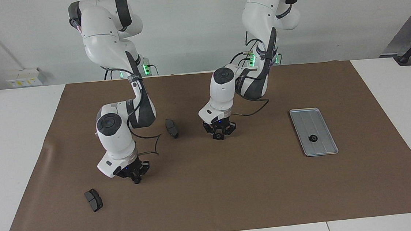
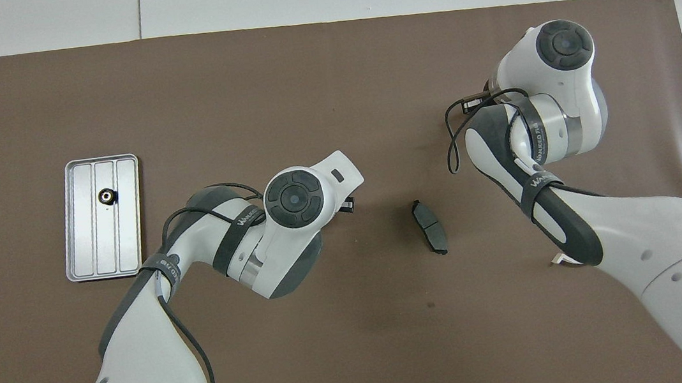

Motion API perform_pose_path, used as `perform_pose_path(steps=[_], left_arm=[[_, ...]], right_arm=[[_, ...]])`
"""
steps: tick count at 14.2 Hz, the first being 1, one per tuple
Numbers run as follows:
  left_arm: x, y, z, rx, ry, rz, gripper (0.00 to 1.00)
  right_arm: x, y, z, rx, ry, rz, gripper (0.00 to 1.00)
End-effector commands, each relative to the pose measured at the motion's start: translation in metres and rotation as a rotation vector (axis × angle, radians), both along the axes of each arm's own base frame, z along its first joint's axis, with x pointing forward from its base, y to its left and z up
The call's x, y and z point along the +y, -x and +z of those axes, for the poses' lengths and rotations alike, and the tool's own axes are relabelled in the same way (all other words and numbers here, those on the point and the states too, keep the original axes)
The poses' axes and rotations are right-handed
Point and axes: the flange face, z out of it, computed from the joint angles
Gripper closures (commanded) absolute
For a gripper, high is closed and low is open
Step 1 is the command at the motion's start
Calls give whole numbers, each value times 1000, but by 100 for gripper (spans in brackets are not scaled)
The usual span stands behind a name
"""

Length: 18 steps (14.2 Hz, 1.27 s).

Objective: Pick bearing gear from pile to tray

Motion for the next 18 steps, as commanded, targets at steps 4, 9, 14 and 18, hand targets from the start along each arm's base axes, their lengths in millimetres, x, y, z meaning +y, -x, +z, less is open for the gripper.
perform_pose_path(steps=[4, 9, 14, 18], left_arm=[[-7, 4, -4, -12, -22, -50, 94], [18, -37, 26, 26, -25, 40, 100], [161, -106, 60, 82, -1, 161, 100], [323, -128, 86, 147, 52, 33, 100]], right_arm=[[0, 1, 10, 11, -23, -4, 100], [6, 11, 81, -24, -55, -187, 100], [28, 35, 141, 1, -67, -262, 100], [105, 51, 141, -19, -98, -315, 100]])
